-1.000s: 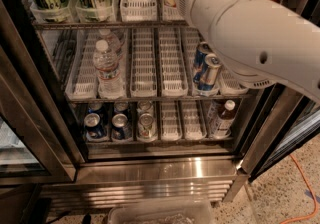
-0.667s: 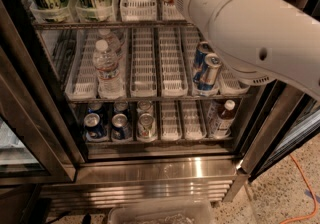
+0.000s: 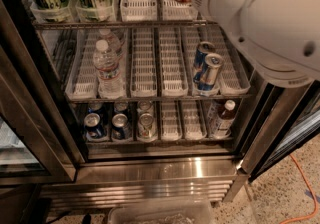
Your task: Pick coke can from top shelf of fridge
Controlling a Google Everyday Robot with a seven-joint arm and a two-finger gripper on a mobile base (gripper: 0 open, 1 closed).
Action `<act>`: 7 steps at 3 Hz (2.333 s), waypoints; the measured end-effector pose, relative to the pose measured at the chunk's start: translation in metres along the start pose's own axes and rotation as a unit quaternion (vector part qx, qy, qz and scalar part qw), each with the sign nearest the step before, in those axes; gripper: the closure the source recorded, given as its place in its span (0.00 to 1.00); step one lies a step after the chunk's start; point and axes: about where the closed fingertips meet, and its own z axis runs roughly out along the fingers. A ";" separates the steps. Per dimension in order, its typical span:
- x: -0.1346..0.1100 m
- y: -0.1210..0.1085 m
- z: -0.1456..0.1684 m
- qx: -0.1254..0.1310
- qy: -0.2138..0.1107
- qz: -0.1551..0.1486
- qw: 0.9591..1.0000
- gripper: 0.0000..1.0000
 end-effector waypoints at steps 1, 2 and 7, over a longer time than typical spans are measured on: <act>0.005 0.000 -0.035 -0.025 0.037 0.006 0.999 1.00; 0.015 0.007 -0.068 -0.053 0.074 0.009 0.996 1.00; 0.112 0.043 -0.145 -0.184 0.270 0.015 0.945 1.00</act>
Offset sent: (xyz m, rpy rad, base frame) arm -0.0997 -0.0272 -0.0408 -0.0649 0.2770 0.1382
